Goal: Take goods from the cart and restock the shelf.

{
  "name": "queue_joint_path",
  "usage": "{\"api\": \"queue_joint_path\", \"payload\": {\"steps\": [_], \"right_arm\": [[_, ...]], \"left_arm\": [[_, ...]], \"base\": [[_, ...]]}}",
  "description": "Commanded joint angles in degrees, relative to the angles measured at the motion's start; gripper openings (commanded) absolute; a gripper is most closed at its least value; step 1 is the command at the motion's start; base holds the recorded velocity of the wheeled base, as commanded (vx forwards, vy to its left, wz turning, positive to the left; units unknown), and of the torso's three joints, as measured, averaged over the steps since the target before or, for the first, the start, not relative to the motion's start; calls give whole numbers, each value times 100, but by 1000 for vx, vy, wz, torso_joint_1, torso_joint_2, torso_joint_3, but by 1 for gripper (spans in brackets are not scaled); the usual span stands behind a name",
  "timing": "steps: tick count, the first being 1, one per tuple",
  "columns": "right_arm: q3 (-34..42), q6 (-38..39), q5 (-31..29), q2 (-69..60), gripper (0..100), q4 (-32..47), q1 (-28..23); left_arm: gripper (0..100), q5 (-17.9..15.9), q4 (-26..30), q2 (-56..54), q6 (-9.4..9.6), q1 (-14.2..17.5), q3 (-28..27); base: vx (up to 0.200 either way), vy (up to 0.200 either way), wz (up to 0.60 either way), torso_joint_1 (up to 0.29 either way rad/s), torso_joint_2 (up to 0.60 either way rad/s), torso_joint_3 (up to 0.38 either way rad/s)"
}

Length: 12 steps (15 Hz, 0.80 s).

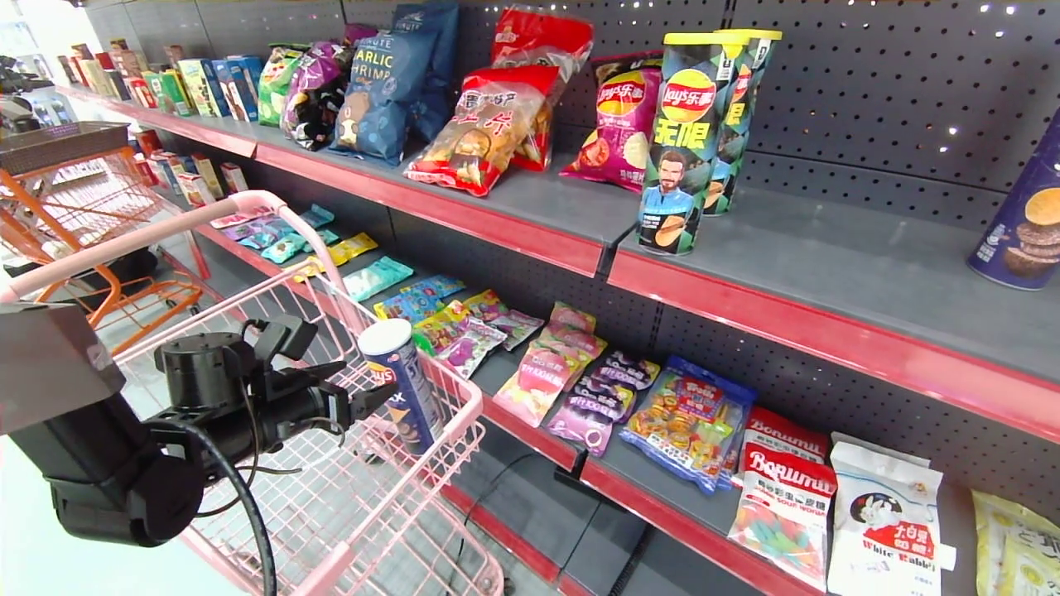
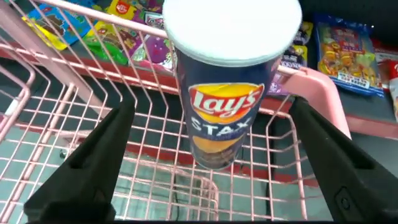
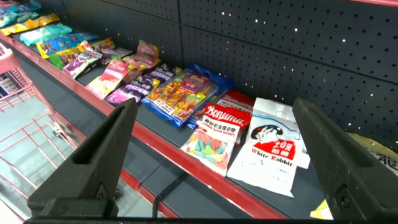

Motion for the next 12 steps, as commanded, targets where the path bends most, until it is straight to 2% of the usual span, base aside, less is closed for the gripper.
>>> {"api": "queue_joint_path", "payload": {"steps": [1, 5, 9, 12], "right_arm": [[1, -3, 1, -2, 100, 0, 0], [1, -3, 1, 6, 100, 0, 9], [1, -3, 10, 6, 100, 0, 0], [1, -3, 10, 6, 100, 0, 0]], "left_arm": [[100, 2, 11, 142, 0, -18, -168], [100, 19, 46, 494, -9, -106, -511], [100, 19, 345, 766, -9, -273, -1188], [100, 19, 512, 819, -27, -405, -1293]], "base": [[0, 0, 0, 0, 0, 0], [0, 0, 0, 0, 0, 0], [0, 0, 0, 0, 0, 0], [0, 0, 0, 0, 0, 0]]}}
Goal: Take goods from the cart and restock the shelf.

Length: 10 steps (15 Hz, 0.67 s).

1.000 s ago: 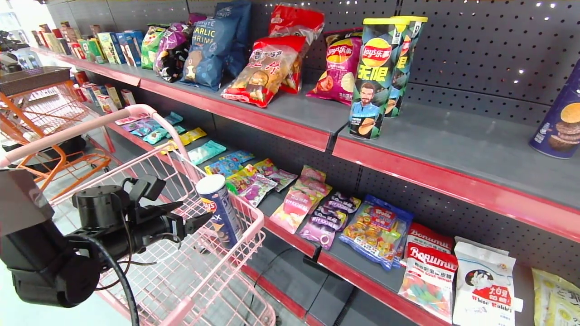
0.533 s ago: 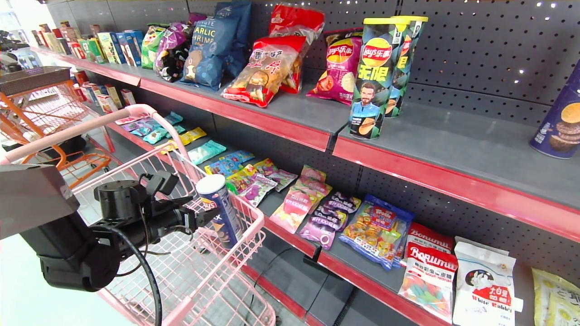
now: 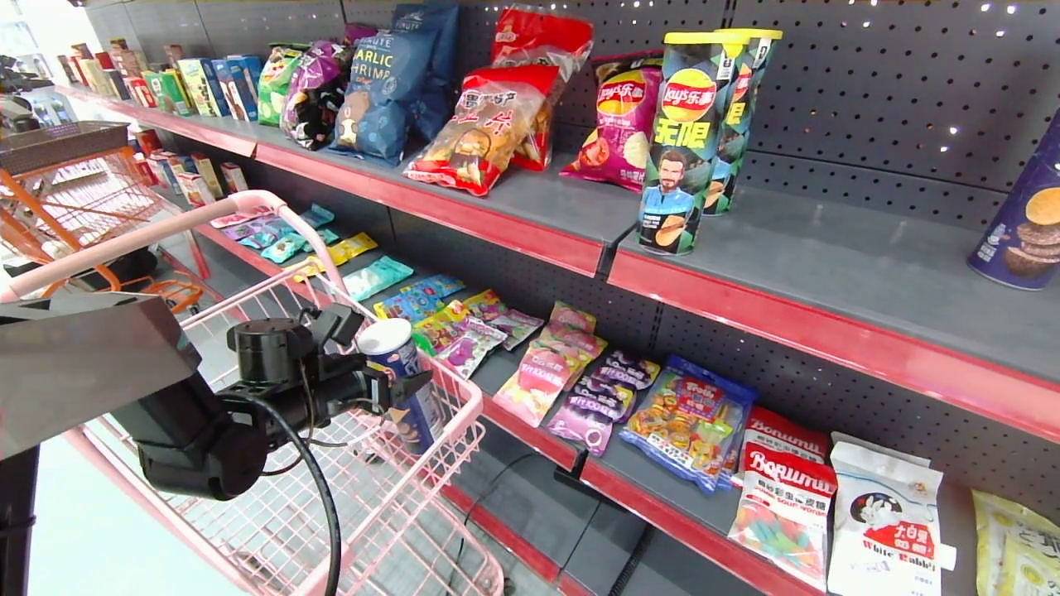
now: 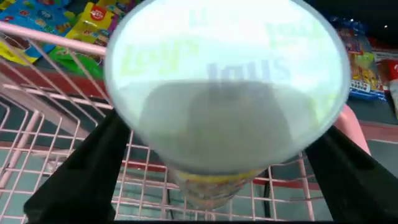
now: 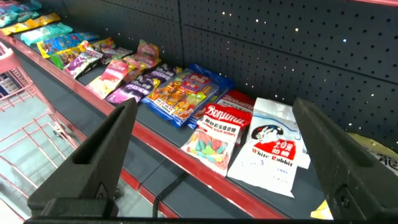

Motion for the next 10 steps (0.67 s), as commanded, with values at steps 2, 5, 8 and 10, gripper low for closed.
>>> {"api": "queue_joint_path", "payload": {"steps": [2, 5, 8, 10], "right_arm": [[1, -3, 2, 4, 100, 0, 0], [1, -3, 11, -5, 100, 0, 0], [1, -3, 28, 4, 100, 0, 0], [1, -3, 28, 4, 100, 0, 0]], "left_arm": [[100, 8, -9, 161, 0, -38, -89], [0, 8, -9, 100, -9, -56, 17], [0, 17, 9, -173, -18, -56, 324], [0, 272, 17, -718, -114, -12, 720]], "base": [[0, 0, 0, 0, 0, 0], [0, 0, 0, 0, 0, 0], [0, 0, 0, 0, 0, 0], [0, 0, 0, 0, 0, 0]]}}
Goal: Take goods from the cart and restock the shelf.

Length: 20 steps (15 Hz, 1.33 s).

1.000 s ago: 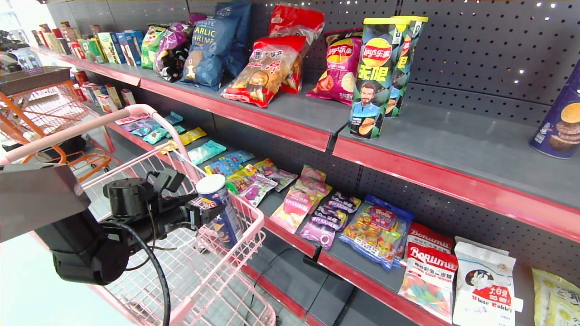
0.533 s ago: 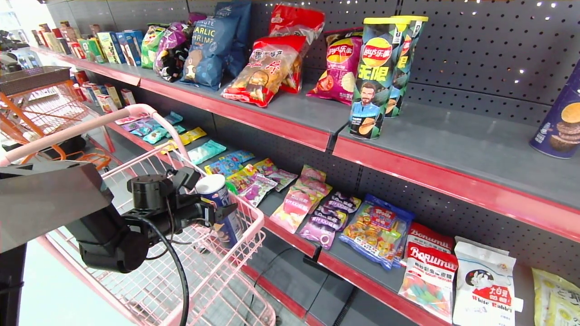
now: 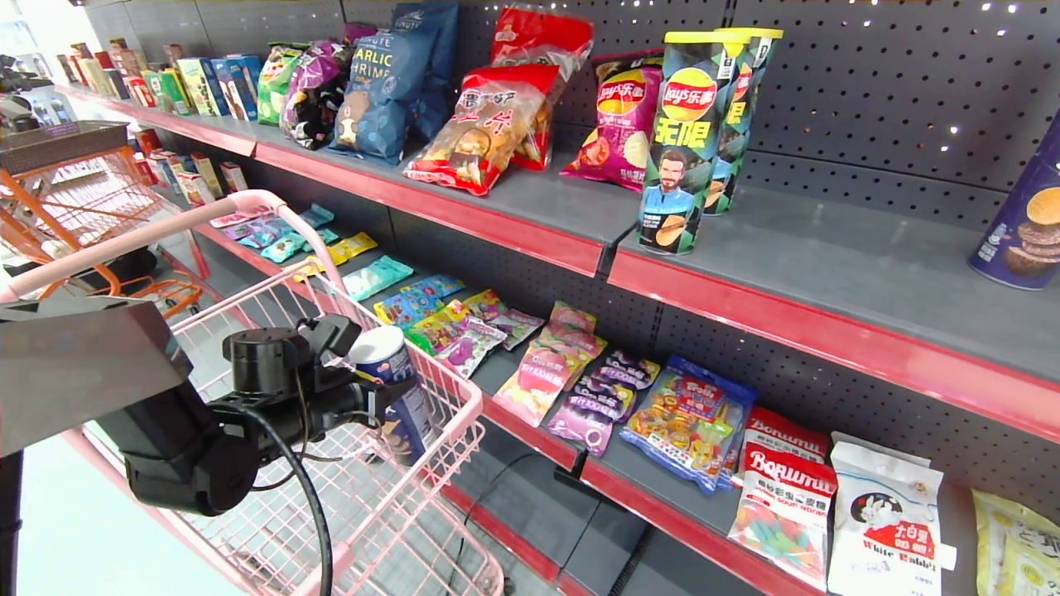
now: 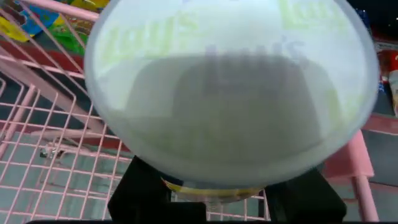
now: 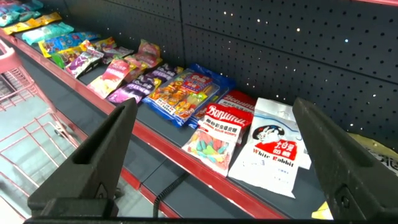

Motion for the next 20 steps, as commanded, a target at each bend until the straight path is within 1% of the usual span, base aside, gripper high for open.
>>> {"api": "queue_joint_path", "payload": {"steps": [1, 2, 4, 5, 6, 7, 8, 9, 10, 12, 13, 14, 15, 16, 18, 19, 20], "right_arm": [[1, -2, 4, 4, 100, 0, 0], [1, 7, 4, 4, 100, 0, 0], [1, 7, -5, 4, 100, 0, 0], [1, 7, -5, 4, 100, 0, 0], [1, 7, -5, 4, 100, 0, 0], [1, -2, -14, 4, 100, 0, 0], [1, 15, -14, 4, 100, 0, 0], [1, 15, -14, 4, 100, 0, 0], [1, 15, -14, 4, 100, 0, 0], [1, 7, -22, 4, 100, 0, 0], [1, 15, -22, 4, 100, 0, 0], [1, 15, -22, -5, 100, 0, 0], [1, 15, -22, 4, 100, 0, 0], [1, 15, -22, 4, 100, 0, 0], [1, 15, -22, 4, 100, 0, 0], [1, 15, -22, 4, 100, 0, 0], [1, 15, -22, -5, 100, 0, 0]], "left_arm": [[0, 141, -24, -664, -115, 36, 384], [0, 150, -24, -1103, -194, 80, 638], [0, 150, 160, -2053, -221, 185, 1095], [0, 150, 283, -2343, -221, 203, 1218], [0, 150, 661, -3063, -229, 203, 1438], [0, 150, 1285, -3995, -361, 203, 1535], [0, 150, 1892, -4742, -519, 203, 1509], [0, 141, 2718, -5586, -563, 194, 1438], [0, 133, 3597, -6359, -563, 194, 1298], [0, 141, 5469, -7704, -572, 194, 770], [0, 150, 6084, -8161, -572, 203, 630], [0, 177, 6278, -8434, -563, 203, 612], [0, 361, 6348, -8829, -546, 203, 647], [0, 651, 6357, -8978, -554, 203, 682], [0, 1504, 6339, -9049, -563, 203, 735], [0, 1750, 6339, -9058, -554, 203, 735], [0, 1820, 6339, -9075, -563, 203, 761]], "base": [[0, 0, 0, 0, 0, 0], [0, 0, 0, 0, 0, 0], [0, 0, 0, 0, 0, 0], [0, 0, 0, 0, 0, 0], [0, 0, 0, 0, 0, 0], [0, 0, 0, 0, 0, 0], [0, 0, 0, 0, 0, 0], [0, 0, 0, 0, 0, 0], [0, 0, 0, 0, 0, 0], [0, 0, 0, 0, 0, 0], [0, 0, 0, 0, 0, 0], [0, 0, 0, 17, -56, -36], [0, 0, 0, 85, -276, -173], [0, 0, 0, 119, -383, -237], [0, 0, 0, 173, -478, -310], [0, 0, 0, 198, -520, -344], [0, 0, 0, 203, -535, -334]]}}
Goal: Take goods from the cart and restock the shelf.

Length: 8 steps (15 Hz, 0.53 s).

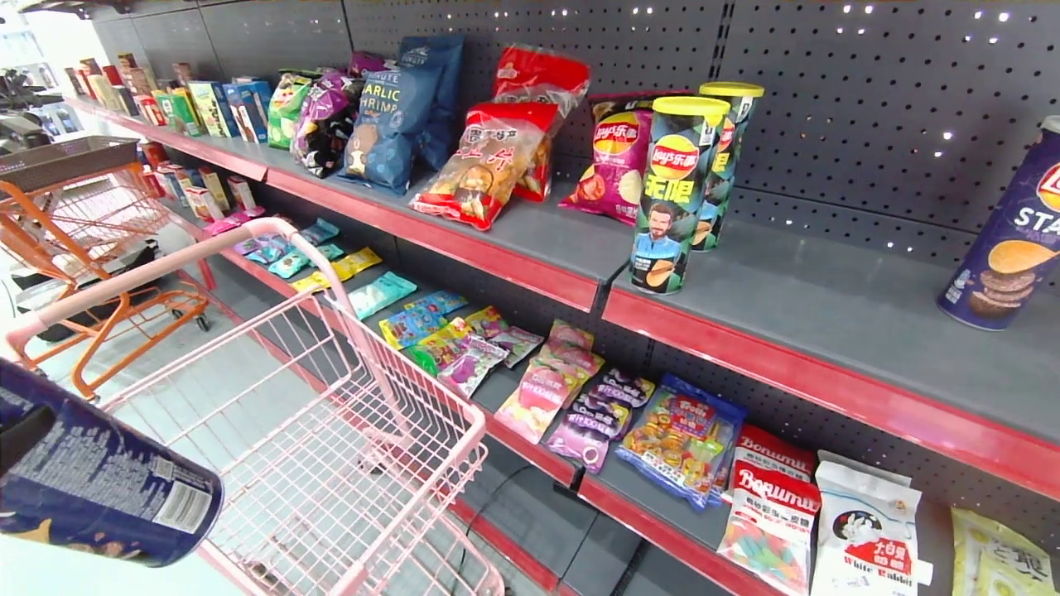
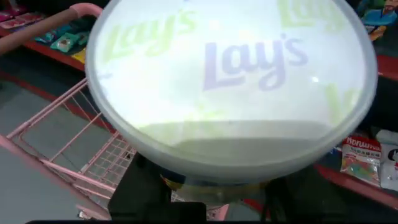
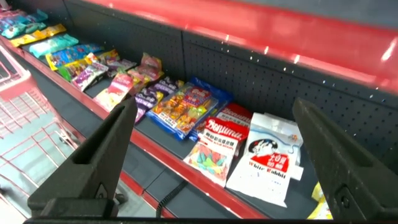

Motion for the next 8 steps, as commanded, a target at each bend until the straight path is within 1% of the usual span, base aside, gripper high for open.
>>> {"api": "queue_joint_path", "payload": {"steps": [1, 6, 8], "right_arm": [[1, -7, 4, 4, 100, 2, 0], [1, -7, 4, 4, 100, 2, 0], [1, -15, 4, 4, 100, 2, 0]], "left_arm": [[0, 7, 7, -336, -9, -9, 103], [0, 33, 16, -679, 18, -1, 472], [0, 33, 16, -775, 18, -1, 525]], "base": [[0, 0, 0, 212, -559, -354], [0, 0, 0, 234, -591, -357], [0, 0, 0, 200, -452, -269]]}}
